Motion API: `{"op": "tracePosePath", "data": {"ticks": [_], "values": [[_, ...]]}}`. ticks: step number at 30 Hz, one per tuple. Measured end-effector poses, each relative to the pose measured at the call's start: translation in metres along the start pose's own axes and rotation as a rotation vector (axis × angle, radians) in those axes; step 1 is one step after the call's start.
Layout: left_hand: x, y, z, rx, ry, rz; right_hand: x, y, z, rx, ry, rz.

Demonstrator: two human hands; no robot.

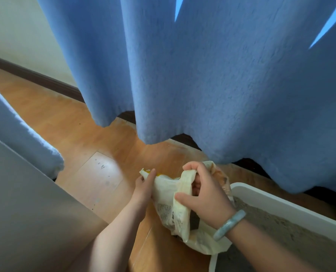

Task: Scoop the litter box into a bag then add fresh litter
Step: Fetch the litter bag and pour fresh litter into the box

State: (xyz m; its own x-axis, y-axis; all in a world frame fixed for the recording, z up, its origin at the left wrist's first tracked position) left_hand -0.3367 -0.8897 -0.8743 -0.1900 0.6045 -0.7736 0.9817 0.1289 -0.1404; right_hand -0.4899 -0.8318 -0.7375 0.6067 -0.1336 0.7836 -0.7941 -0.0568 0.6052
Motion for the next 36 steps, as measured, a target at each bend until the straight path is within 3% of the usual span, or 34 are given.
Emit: {"op": "tracePosePath", "data": {"ticks": [5, 13, 17, 27, 36], "values": [[-0.008, -0.006, -0.006, -0.053, -0.107, -0.05, 0.012, 0.019, -0.002, -0.033, 0.034, -0.008], [-0.065, -0.04, -0.056, 0.12, -0.471, 0.053, 0.029, 0.067, -0.03, -0.095, 0.078, -0.067], [-0.095, -0.053, -0.086, 0.12, -0.613, 0.138, 0.039, 0.088, -0.042, -0.131, 0.097, -0.057], [-0.119, -0.086, -0.147, 0.089, -0.749, 0.302, 0.038, 0.141, -0.08, -0.173, 0.123, 0.051], [-0.114, -0.118, -0.171, 0.224, -0.755, 0.48, 0.003, 0.171, -0.105, -0.189, -0.004, 0.161]]}}
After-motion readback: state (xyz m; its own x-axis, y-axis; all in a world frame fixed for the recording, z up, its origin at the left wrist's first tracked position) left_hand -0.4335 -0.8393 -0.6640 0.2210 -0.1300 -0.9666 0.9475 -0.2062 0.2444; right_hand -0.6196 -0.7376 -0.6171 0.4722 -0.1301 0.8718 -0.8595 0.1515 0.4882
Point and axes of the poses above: each hand's wrist, its own z-axis towards the middle knuckle, its own y-axis out of the back of the hand, x = y × z, the point moved 10 cm from there along z, towards the middle knuckle, and after that the axes turned 12 degrees about -z, right-handed, at the moved point
